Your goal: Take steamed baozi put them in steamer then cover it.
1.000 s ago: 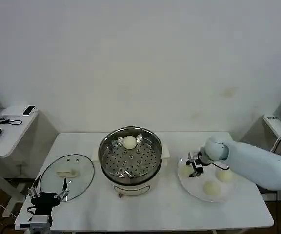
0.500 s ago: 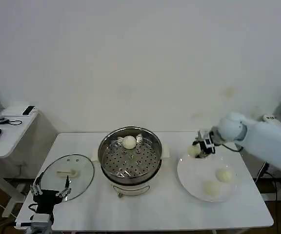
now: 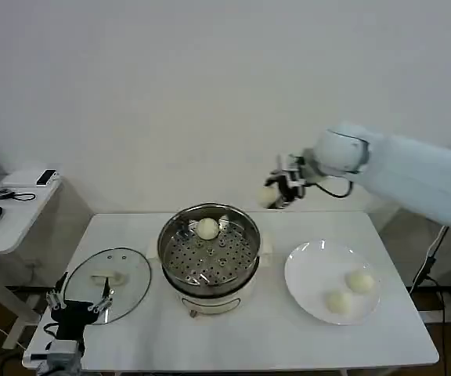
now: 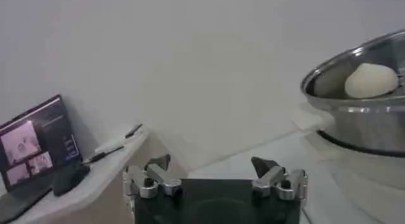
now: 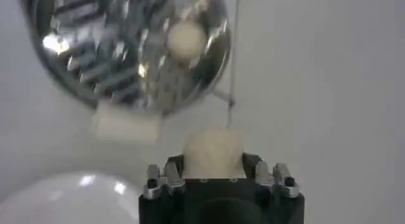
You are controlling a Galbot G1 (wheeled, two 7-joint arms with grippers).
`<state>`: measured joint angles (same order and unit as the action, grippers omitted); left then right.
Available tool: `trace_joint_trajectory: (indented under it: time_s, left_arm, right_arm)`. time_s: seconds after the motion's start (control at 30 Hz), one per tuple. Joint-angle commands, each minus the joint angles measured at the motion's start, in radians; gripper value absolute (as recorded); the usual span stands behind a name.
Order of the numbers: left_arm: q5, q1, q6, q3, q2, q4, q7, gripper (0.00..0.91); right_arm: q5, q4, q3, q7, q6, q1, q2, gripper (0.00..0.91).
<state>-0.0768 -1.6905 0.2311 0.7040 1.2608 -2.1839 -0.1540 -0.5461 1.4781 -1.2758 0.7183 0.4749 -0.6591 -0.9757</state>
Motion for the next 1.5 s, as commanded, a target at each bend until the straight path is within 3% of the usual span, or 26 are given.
trace_joint_trajectory:
  time_s: [0.03,0.17,0.3,0.73,1.07,1.1,1.3,1.5]
  left_arm:
    - [0.000,0.000,-0.001,0.006,0.000,0.000,-0.001,0.907]
    - [0.001,-0.003,-0.003,0.013,0.003,-0.002,-0.002,0.907]
    - [0.002,-0.001,-0.004,0.019,0.009,-0.003,-0.003,0.907]
    - [0.003,0.001,-0.011,0.022,0.017,-0.001,-0.006,0.907]
    - [0.003,0.007,-0.014,0.018,0.017,0.006,-0.007,0.907]
    - [0.003,0.007,-0.013,0.017,0.017,0.006,-0.007,0.907]
    - [0.002,0.009,-0.012,0.014,0.016,0.003,-0.006,0.907]
    - [0.002,0.010,-0.011,0.011,0.013,0.006,-0.006,0.907]
  right_arm:
    - [-0.206,-0.062,-0.019,-0.113,0.127,0.045,-0.311,0.625]
    - [-0.267,-0.089,-0.026,-0.139,0.177,0.087,-0.371,0.625]
    - [-0.269,-0.132,-0.036,-0.145,0.199,0.122,-0.419,0.625]
    - [-0.195,-0.287,-0.037,-0.138,0.200,0.205,-0.527,0.625]
    - [-0.162,-0.307,-0.040,-0.124,0.202,0.216,-0.502,0.635]
    - [-0.162,-0.305,-0.039,-0.122,0.199,0.217,-0.499,0.907]
    - [-0.163,-0.265,-0.029,-0.106,0.190,0.188,-0.460,0.907]
    - [-0.157,-0.150,-0.047,-0.069,0.164,0.067,-0.339,0.907]
